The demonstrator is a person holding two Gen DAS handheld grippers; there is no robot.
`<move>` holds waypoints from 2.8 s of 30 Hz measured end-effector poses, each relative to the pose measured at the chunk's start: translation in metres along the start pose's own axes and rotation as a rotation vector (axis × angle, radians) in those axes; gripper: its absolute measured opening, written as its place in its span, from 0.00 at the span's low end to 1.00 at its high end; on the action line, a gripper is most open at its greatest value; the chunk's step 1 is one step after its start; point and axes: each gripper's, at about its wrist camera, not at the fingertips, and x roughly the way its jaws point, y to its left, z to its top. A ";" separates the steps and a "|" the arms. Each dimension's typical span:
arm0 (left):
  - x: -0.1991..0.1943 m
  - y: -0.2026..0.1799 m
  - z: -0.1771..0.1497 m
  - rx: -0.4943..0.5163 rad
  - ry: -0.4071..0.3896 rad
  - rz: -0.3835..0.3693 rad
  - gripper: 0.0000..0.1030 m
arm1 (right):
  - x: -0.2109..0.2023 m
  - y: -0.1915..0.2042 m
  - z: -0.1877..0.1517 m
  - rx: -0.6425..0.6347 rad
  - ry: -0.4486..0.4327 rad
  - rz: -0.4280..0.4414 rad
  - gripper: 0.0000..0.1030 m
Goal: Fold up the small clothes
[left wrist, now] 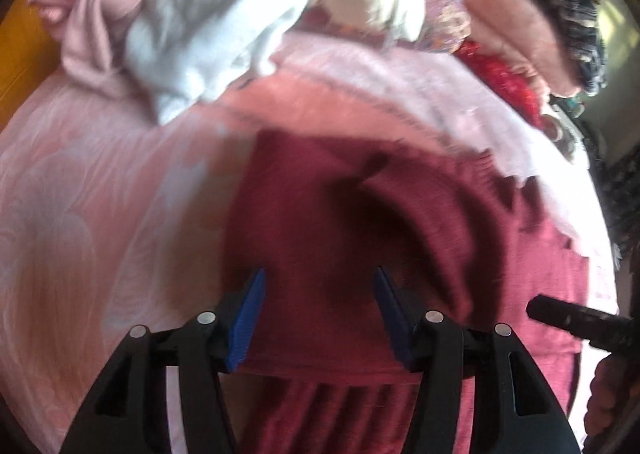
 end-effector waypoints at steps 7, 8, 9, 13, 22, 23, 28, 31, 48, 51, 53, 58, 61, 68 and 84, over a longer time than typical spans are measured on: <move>0.002 -0.009 -0.006 0.062 -0.032 0.035 0.54 | 0.029 0.004 0.009 0.039 0.028 0.116 0.09; 0.000 -0.009 -0.005 0.064 -0.041 0.034 0.54 | 0.025 0.004 0.008 0.018 0.014 0.113 0.08; -0.003 -0.010 -0.005 0.061 -0.049 0.031 0.55 | 0.019 0.002 0.006 0.006 0.004 0.116 0.08; -0.002 -0.015 -0.001 0.064 -0.054 0.025 0.55 | -0.015 -0.011 0.005 -0.017 -0.048 0.053 0.08; 0.030 -0.041 -0.010 0.162 0.008 0.119 0.55 | -0.024 -0.040 -0.004 -0.068 -0.004 -0.189 0.25; 0.029 -0.040 -0.009 0.155 0.012 0.111 0.55 | -0.033 -0.038 -0.003 -0.080 -0.036 -0.211 0.30; 0.021 -0.033 -0.001 0.110 0.001 0.076 0.55 | -0.050 -0.007 0.005 -0.149 -0.110 -0.218 0.43; 0.031 -0.037 -0.003 0.131 0.029 0.104 0.56 | -0.028 0.014 0.009 -0.181 -0.074 -0.204 0.41; 0.033 -0.037 0.000 0.123 0.013 0.091 0.56 | -0.018 -0.006 0.009 -0.104 -0.086 -0.175 0.06; 0.034 -0.038 0.000 0.123 0.010 0.097 0.56 | -0.035 -0.024 0.005 -0.052 -0.111 -0.161 0.06; 0.034 -0.039 -0.001 0.124 0.007 0.101 0.56 | -0.048 -0.046 -0.001 0.009 -0.126 -0.156 0.06; 0.035 -0.041 -0.002 0.129 0.002 0.109 0.56 | -0.069 -0.102 -0.031 0.098 -0.074 -0.160 0.07; 0.035 -0.041 -0.002 0.133 -0.001 0.114 0.56 | -0.075 -0.121 -0.049 0.114 -0.048 -0.197 0.26; 0.034 -0.046 -0.004 0.151 -0.019 0.140 0.57 | -0.096 -0.157 -0.062 0.176 -0.109 -0.156 0.58; 0.024 -0.051 0.002 0.149 -0.045 0.112 0.58 | -0.098 -0.176 -0.039 0.210 -0.157 -0.152 0.57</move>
